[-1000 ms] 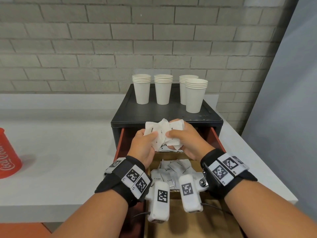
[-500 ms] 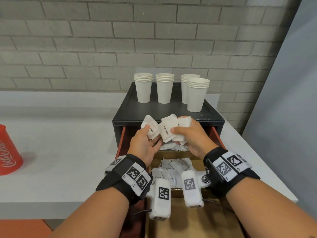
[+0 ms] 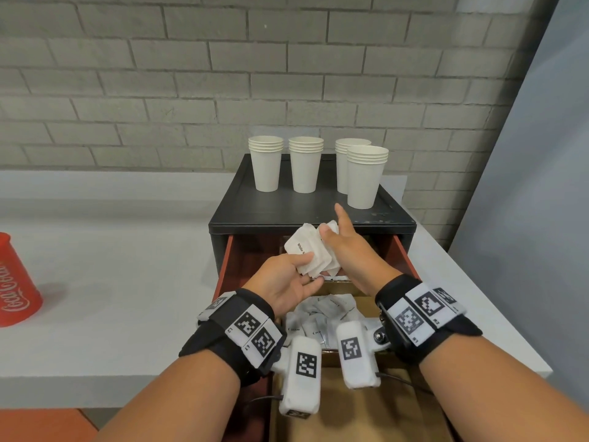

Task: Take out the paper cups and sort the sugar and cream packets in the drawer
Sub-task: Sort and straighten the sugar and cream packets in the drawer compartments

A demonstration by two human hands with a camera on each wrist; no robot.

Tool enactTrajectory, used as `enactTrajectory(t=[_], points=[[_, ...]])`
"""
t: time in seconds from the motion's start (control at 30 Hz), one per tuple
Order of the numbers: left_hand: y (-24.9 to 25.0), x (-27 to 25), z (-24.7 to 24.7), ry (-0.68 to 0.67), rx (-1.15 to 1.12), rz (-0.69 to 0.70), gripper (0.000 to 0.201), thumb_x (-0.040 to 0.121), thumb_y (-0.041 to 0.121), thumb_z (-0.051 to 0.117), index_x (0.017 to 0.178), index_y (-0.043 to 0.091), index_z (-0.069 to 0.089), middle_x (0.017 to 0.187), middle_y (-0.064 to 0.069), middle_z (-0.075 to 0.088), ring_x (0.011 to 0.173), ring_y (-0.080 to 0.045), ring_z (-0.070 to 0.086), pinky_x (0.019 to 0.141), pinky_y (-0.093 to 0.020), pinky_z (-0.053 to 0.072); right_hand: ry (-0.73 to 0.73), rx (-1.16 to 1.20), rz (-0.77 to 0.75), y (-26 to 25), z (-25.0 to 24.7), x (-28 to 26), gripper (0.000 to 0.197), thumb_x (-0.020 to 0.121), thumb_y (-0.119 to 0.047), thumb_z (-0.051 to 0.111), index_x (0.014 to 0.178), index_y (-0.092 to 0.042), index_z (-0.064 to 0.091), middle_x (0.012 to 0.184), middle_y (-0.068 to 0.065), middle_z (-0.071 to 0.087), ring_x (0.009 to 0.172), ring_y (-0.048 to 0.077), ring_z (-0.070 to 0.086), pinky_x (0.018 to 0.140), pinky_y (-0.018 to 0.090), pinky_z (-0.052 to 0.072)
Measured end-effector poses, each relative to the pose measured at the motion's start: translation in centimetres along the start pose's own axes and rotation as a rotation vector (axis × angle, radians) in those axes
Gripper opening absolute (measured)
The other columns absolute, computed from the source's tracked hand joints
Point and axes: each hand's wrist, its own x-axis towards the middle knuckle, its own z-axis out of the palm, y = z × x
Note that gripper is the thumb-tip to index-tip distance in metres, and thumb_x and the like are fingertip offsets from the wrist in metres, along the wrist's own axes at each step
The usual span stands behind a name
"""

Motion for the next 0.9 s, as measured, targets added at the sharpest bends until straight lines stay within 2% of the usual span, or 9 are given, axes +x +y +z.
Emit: enactTrajectory(t=[0.07, 0.17, 0.3, 0.4, 0.47, 0.6, 0.67, 0.8, 0.9], points=[[0.0, -0.1, 0.1, -0.003, 0.014, 0.001, 0.016, 0.097, 0.006, 0.042, 0.106, 0.01, 0.054, 0.1, -0.011, 0.064, 0.091, -0.022, 0.061, 0.094, -0.038, 0.044, 0.062, -0.054, -0.016, 0.0, 0.1, 0.0, 0.055, 0.1, -0.035, 0.038, 0.149, -0.027, 0.013, 0.145, 0.006, 0.037, 0.12, 0.023, 0.049, 0.1, 0.037, 0.045], [-0.1, -0.2, 0.5, -0.01, 0.026, 0.031, 0.017, 0.099, 0.008, 0.039, 0.105, 0.014, 0.054, 0.102, -0.011, 0.064, 0.091, -0.024, 0.061, 0.092, -0.042, 0.044, 0.164, -0.021, -0.024, -0.1, 0.2, -0.1, 0.044, 0.098, -0.038, 0.041, 0.133, -0.013, 0.04, 0.11, 0.005, 0.057, 0.1, 0.022, 0.058, 0.089, 0.039, 0.049], [-0.2, -0.4, 0.9, -0.031, 0.021, 0.052, 0.022, 0.1, 0.016, 0.036, 0.112, 0.012, 0.055, 0.105, -0.012, 0.064, 0.094, -0.026, 0.061, 0.093, -0.045, 0.045, -0.036, 0.067, 0.009, -0.2, 0.5, -0.8, 0.034, 0.088, -0.04, 0.06, 0.107, -0.011, 0.059, 0.099, 0.008, 0.066, 0.092, 0.021, 0.065, 0.086, 0.037, 0.052], [0.0, -0.8, 0.6, -0.127, -0.044, 0.054, 0.042, 0.1, 0.035, 0.029, 0.123, 0.012, 0.055, 0.119, -0.014, 0.061, 0.106, -0.029, 0.057, 0.108, -0.05, 0.033, -0.051, -0.067, -0.007, -0.2, 0.5, -1.0, 0.039, 0.08, -0.025, 0.073, 0.114, -0.013, 0.059, 0.104, 0.004, 0.065, 0.099, 0.018, 0.062, 0.086, 0.032, 0.052], [0.2, -0.8, 0.3, -0.178, -0.088, 0.03, 0.056, 0.098, 0.048, 0.021, 0.129, 0.012, 0.051, 0.128, -0.016, 0.057, 0.112, -0.031, 0.054, 0.11, -0.052, 0.028, -0.002, -0.134, -0.026, -0.5, 0.4, -1.3, 0.043, 0.078, -0.02, 0.074, 0.117, -0.015, 0.056, 0.108, 0.003, 0.063, 0.102, 0.018, 0.059, 0.085, 0.03, 0.05], [0.4, -0.9, 0.6, -0.154, -0.038, -0.003, 0.064, 0.093, 0.06, 0.021, 0.118, 0.014, 0.057, 0.119, -0.015, 0.062, 0.109, -0.031, 0.056, 0.087, -0.05, 0.04, 0.013, -0.181, -0.143, -1.1, 0.2, -1.8, 0.052, 0.072, -0.012, 0.078, 0.119, -0.017, 0.055, 0.112, 0.001, 0.061, 0.102, 0.018, 0.057, 0.082, 0.027, 0.05], [0.4, -0.9, 0.7, -0.118, -0.114, 0.003, 0.06, 0.093, 0.058, 0.028, 0.118, 0.012, 0.057, 0.123, -0.017, 0.061, 0.112, -0.033, 0.055, 0.089, -0.052, 0.042, 0.004, -0.263, -0.185, -1.2, 0.4, -2.0, 0.056, 0.071, -0.011, 0.078, 0.122, -0.018, 0.054, 0.114, -0.001, 0.059, 0.105, 0.017, 0.056, 0.085, 0.026, 0.048], [0.2, -0.6, 0.6, -0.085, -0.295, 0.049, 0.049, 0.098, 0.046, 0.031, 0.111, 0.005, 0.055, 0.125, -0.02, 0.058, 0.117, -0.034, 0.054, 0.11, -0.049, 0.033, -0.041, -0.4, -0.154, -1.5, 0.6, -2.0, 0.053, 0.075, -0.016, 0.076, 0.123, -0.015, 0.052, 0.117, 0.004, 0.06, 0.107, 0.02, 0.056, 0.093, 0.034, 0.047], [-0.1, 0.0, 0.7, -0.03, -0.3, 0.06, 0.042, 0.101, 0.037, 0.03, 0.119, 0.006, 0.052, 0.118, -0.02, 0.061, 0.107, -0.033, 0.058, 0.101, -0.051, 0.04, -0.103, -0.427, -0.125, -1.6, 0.8, -2.3, 0.055, 0.076, -0.016, 0.075, 0.125, -0.012, 0.048, 0.118, 0.007, 0.06, 0.106, 0.021, 0.056, 0.092, 0.035, 0.049]])
